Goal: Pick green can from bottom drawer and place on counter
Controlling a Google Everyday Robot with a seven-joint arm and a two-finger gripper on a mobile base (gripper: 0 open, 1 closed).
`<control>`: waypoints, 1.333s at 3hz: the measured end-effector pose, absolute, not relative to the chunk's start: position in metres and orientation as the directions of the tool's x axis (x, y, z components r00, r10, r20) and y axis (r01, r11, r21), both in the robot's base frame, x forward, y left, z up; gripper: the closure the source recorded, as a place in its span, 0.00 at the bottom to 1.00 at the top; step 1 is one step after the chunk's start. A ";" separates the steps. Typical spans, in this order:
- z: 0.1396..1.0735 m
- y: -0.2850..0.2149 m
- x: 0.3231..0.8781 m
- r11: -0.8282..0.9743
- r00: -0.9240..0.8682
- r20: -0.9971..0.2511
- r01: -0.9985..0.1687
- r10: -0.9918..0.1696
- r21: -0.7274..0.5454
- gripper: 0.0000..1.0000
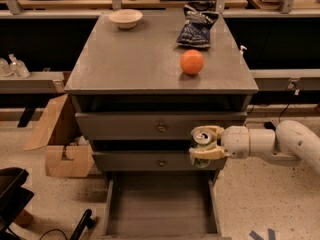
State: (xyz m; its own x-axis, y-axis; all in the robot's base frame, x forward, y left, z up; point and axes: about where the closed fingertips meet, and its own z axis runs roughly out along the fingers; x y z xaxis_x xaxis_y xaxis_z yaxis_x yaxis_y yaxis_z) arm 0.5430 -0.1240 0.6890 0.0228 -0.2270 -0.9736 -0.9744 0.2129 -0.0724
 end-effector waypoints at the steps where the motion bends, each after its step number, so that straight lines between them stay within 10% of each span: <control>1: 0.689 -0.123 0.543 0.210 0.024 -0.974 -0.975 -0.226 -0.073 1.00; 4: 0.888 -0.021 0.590 0.375 0.072 -0.958 -0.910 -0.278 -0.177 1.00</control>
Offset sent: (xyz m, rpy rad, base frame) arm 0.0340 0.0618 0.1548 0.0079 -0.0525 -0.1712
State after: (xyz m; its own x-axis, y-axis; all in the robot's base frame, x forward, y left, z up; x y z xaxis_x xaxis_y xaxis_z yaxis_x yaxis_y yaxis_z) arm 0.5900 -0.0213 0.8880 0.0717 -0.2779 -0.9579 -0.9098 0.3755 -0.1770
